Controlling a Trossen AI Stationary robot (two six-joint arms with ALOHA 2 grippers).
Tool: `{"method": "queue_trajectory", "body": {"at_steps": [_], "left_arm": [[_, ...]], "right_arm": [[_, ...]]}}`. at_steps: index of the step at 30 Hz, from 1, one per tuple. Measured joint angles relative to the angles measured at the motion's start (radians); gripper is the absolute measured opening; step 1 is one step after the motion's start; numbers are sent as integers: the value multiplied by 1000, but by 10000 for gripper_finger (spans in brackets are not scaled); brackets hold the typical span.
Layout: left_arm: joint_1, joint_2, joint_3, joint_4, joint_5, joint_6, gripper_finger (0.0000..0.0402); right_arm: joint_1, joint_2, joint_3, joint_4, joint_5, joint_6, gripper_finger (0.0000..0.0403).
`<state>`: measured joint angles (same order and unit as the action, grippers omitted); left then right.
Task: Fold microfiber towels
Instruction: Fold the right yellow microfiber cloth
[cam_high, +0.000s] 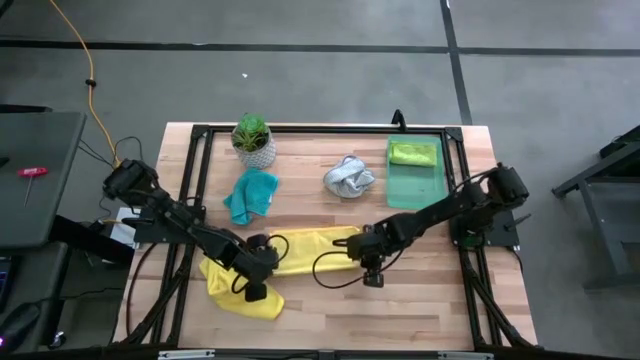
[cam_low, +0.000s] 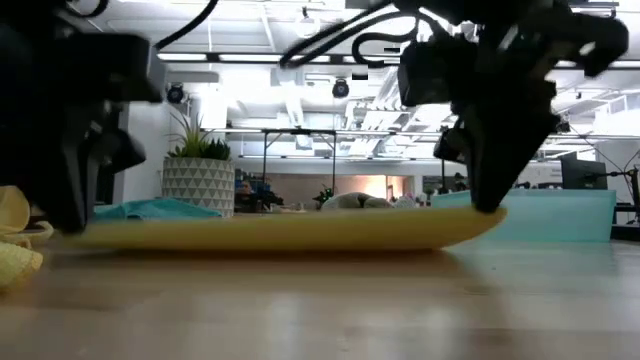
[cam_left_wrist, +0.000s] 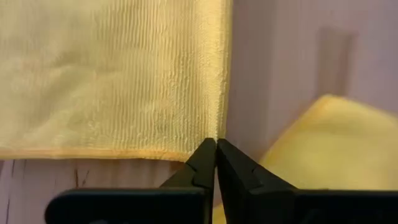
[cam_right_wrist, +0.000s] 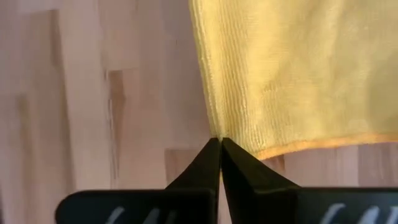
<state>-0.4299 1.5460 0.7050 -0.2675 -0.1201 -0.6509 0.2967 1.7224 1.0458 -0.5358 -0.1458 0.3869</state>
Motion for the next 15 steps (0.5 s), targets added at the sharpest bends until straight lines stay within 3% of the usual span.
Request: {"method": "queue_trajectory", "body": {"at_steps": [8, 15], "left_arm": [[85, -125, 35, -115, 18, 18, 1], [171, -182, 36, -210, -87, -21, 1]], "right_arm": [[-87, -58, 0, -17, -24, 64, 0], [-145, -60, 0, -23, 39, 135, 0]]}}
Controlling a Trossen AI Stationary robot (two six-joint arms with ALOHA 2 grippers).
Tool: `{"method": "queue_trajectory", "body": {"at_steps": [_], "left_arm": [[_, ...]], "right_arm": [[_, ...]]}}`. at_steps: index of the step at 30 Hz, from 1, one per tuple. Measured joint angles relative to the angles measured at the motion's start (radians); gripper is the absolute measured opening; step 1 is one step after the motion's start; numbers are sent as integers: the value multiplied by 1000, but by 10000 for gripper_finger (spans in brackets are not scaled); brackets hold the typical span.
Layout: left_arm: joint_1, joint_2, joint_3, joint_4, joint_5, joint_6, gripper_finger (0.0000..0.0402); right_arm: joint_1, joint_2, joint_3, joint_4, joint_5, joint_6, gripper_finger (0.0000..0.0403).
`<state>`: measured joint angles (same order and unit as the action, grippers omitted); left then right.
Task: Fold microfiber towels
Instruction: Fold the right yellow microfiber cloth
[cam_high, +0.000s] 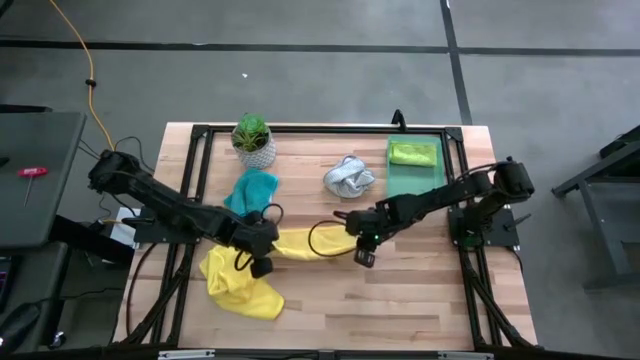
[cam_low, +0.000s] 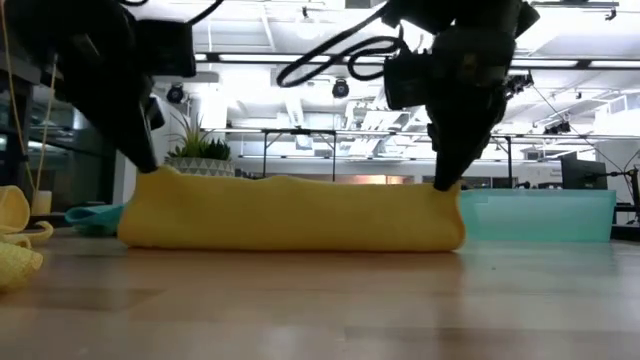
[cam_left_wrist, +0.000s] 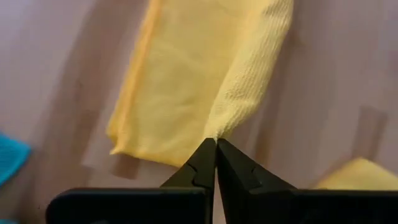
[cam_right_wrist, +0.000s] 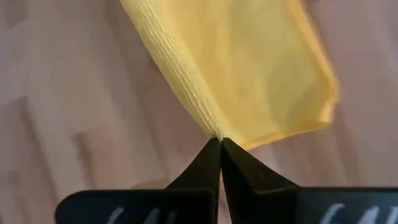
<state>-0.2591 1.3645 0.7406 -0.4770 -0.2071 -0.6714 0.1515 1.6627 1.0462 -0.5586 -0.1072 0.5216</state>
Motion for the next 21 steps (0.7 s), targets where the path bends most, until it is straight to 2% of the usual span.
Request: {"method": "queue_trajectory", "body": {"at_steps": [8, 13, 21], "left_arm": [[38, 15, -2, -68, -90, -73, 0], [35, 38, -29, -51, -119, -184, 0], [-1, 83, -55, -44, -138, -303, 0]], "right_arm": [[-32, 0, 1, -29, 98, 102, 0], [-34, 0, 1, -27, 158, 181, 0], [-47, -1, 3, 21, 159, 186, 0]]}}
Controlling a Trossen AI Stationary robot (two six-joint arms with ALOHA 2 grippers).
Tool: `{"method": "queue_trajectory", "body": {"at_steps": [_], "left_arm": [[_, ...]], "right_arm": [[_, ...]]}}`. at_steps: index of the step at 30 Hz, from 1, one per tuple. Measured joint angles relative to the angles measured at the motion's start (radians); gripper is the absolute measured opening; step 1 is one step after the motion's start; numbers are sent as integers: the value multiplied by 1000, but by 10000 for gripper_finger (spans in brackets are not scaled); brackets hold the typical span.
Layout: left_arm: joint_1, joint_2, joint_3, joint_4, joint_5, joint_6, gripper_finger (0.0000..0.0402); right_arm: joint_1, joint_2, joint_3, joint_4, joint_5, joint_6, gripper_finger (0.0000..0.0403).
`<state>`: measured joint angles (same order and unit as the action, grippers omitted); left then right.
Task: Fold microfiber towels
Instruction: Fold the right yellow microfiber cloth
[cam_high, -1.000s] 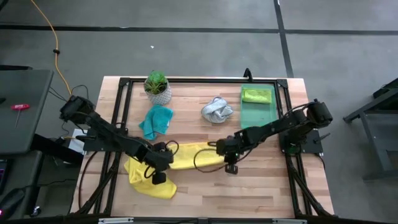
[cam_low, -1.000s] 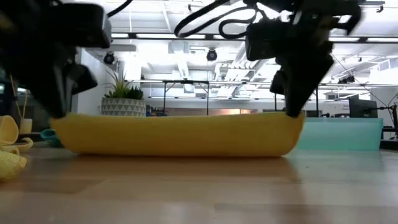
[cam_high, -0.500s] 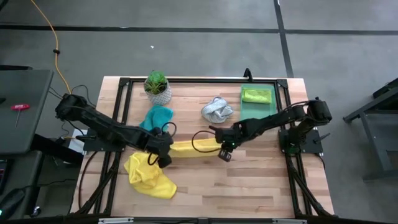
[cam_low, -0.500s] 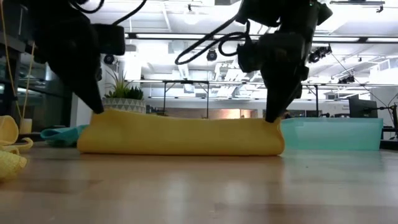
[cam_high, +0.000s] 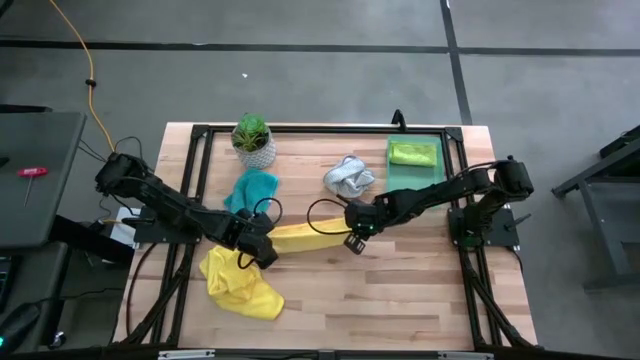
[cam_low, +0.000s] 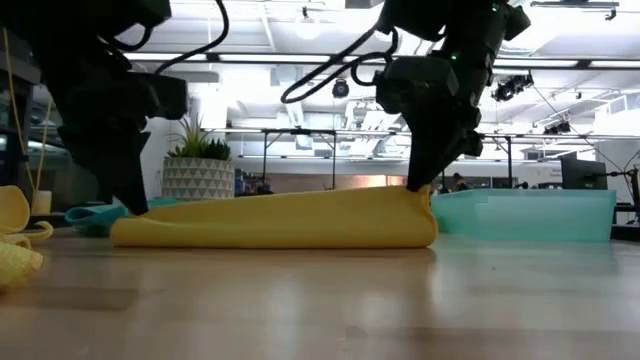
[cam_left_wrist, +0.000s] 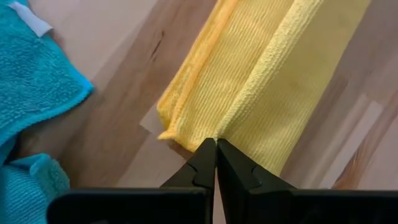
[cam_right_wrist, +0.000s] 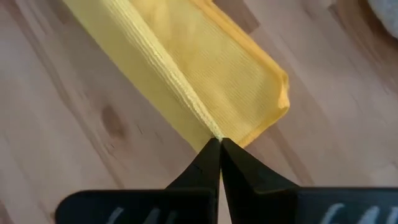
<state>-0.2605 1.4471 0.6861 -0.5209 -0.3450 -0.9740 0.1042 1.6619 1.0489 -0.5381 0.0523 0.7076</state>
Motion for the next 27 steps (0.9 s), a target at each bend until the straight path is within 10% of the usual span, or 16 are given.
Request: {"method": "queue_trajectory", "body": {"at_steps": [27], "left_arm": [[-9, 66, 0, -11, -89, -167, 10]], "right_arm": [[-109, 67, 0, 62, 63, 79, 2]]}}
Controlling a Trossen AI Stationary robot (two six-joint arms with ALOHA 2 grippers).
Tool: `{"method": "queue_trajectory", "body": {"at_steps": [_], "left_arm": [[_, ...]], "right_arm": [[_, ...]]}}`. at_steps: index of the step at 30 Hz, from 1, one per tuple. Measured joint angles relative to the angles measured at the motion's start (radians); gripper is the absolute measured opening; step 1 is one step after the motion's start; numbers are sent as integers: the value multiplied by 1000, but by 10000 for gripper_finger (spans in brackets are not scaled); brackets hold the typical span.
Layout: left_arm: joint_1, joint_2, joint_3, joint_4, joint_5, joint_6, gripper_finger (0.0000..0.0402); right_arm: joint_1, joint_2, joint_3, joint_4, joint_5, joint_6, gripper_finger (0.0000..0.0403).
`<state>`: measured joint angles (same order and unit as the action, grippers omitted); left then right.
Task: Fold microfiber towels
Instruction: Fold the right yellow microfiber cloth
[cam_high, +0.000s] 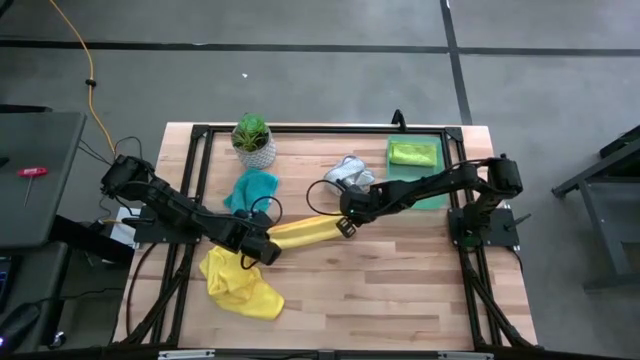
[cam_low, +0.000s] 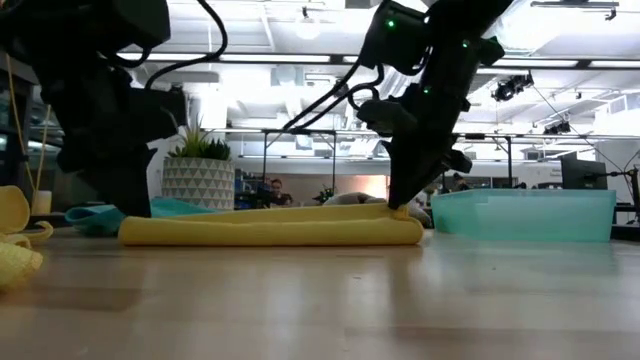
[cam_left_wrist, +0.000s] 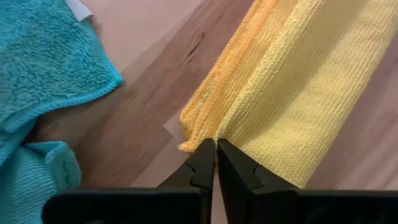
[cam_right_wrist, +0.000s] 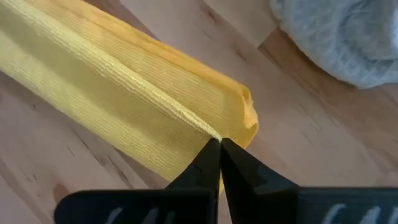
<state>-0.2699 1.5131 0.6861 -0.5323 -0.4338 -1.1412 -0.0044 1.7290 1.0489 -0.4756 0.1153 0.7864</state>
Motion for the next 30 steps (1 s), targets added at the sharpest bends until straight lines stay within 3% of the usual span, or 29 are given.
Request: {"method": "queue_trajectory", "body": {"at_steps": [4, 15, 30], "left_arm": [[1, 0, 0, -4, -4, 0, 16], [4, -6, 0, -111, -23, 0, 47], [73, -170, 0, -218, -8, 113, 181]], "right_arm": [[-14, 0, 0, 19, 14, 0, 31], [-76, -2, 0, 25, 41, -59, 176], [-87, -32, 65, -16, 14, -318, 191]]}}
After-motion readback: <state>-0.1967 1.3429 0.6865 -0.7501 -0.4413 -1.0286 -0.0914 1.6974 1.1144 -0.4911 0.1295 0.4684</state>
